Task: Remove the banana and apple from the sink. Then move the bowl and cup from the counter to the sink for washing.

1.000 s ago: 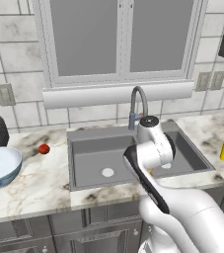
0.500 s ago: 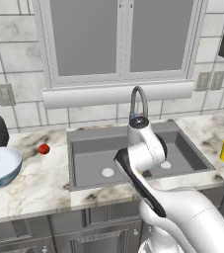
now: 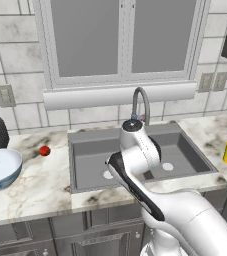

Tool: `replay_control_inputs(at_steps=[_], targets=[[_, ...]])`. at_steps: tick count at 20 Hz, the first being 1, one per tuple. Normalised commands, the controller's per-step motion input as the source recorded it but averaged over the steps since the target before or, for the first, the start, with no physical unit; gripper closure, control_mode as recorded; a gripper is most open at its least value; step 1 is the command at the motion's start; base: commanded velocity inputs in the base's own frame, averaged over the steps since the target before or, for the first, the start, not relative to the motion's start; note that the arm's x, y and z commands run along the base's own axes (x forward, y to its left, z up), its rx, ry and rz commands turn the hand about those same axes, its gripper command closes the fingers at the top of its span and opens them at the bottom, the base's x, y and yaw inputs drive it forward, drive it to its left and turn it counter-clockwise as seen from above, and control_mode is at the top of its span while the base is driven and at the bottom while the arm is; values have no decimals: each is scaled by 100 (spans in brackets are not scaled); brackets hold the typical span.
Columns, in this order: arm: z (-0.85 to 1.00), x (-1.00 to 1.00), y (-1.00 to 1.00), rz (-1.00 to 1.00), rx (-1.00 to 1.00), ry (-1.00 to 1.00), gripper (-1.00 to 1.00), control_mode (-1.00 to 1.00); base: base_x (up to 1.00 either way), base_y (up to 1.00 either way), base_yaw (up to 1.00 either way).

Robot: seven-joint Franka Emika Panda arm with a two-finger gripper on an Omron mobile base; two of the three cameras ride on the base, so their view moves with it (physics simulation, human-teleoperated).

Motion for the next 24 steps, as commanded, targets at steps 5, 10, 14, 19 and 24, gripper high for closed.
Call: replay_control_inputs(at_steps=[5, 10, 14, 19, 24], targets=[[0, 0, 32, 0, 5, 0, 100, -100, 0, 0, 0], [0, 0, 35, 0, 3, 0, 100, -100, 0, 0, 0], [0, 0, 36, 0, 3, 0, 100, -100, 0, 0, 0], [0, 0, 35, 0, 4, 0, 100, -100, 0, 0, 0], [0, 0, 35, 0, 5, 0, 100, -100, 0, 0, 0]])
